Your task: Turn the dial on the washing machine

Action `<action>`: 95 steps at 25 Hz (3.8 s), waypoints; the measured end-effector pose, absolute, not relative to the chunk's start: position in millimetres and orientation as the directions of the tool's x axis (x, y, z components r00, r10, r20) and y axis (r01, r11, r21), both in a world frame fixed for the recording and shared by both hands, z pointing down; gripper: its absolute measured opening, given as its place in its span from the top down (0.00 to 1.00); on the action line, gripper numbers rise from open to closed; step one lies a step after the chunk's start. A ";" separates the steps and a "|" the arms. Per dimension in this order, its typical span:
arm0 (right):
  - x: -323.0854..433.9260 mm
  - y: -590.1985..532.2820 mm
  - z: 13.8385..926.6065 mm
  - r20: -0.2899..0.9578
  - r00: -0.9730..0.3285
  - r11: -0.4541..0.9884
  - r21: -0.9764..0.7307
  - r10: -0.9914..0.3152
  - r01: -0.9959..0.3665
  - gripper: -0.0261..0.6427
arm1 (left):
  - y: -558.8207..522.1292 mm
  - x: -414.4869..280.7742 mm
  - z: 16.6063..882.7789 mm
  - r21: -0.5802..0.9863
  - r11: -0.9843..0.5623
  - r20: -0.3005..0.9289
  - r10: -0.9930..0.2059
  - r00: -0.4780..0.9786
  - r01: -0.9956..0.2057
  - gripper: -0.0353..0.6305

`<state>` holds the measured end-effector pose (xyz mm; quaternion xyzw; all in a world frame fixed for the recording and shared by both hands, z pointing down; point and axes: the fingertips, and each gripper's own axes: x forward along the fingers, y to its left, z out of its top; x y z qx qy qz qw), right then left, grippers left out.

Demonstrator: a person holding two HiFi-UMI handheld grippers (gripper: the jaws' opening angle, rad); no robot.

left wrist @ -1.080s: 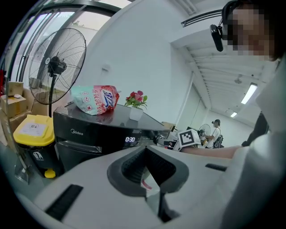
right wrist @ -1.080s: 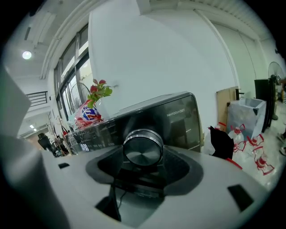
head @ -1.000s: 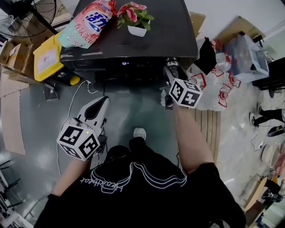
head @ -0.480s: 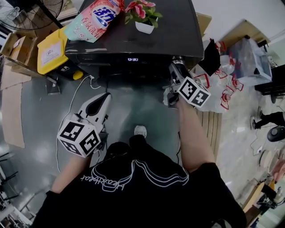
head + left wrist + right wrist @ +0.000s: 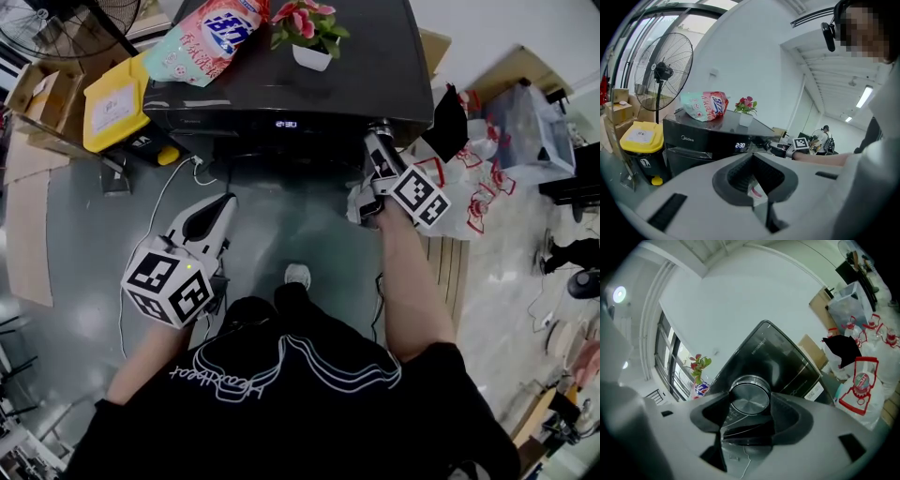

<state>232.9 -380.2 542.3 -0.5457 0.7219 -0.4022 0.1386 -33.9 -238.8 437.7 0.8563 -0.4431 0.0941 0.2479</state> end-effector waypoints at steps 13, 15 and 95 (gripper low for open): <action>233.8 -379.7 542.8 0.133 -0.392 0.090 -0.861 -0.910 -0.501 0.54 | -240.1 -35.9 443.2 0.337 -0.486 0.395 -0.705 0.589 -0.807 0.94; 234.8 -379.0 543.8 0.125 -0.389 0.079 -0.880 -0.913 -0.469 0.54 | -239.8 -35.3 444.3 0.336 -0.487 0.399 -0.702 0.590 -0.806 0.94; 219.1 -378.2 526.9 0.356 -0.173 0.263 0.224 -0.918 -0.938 0.55 | -243.6 -31.5 449.7 0.327 -0.470 0.407 -0.712 0.572 -0.820 0.94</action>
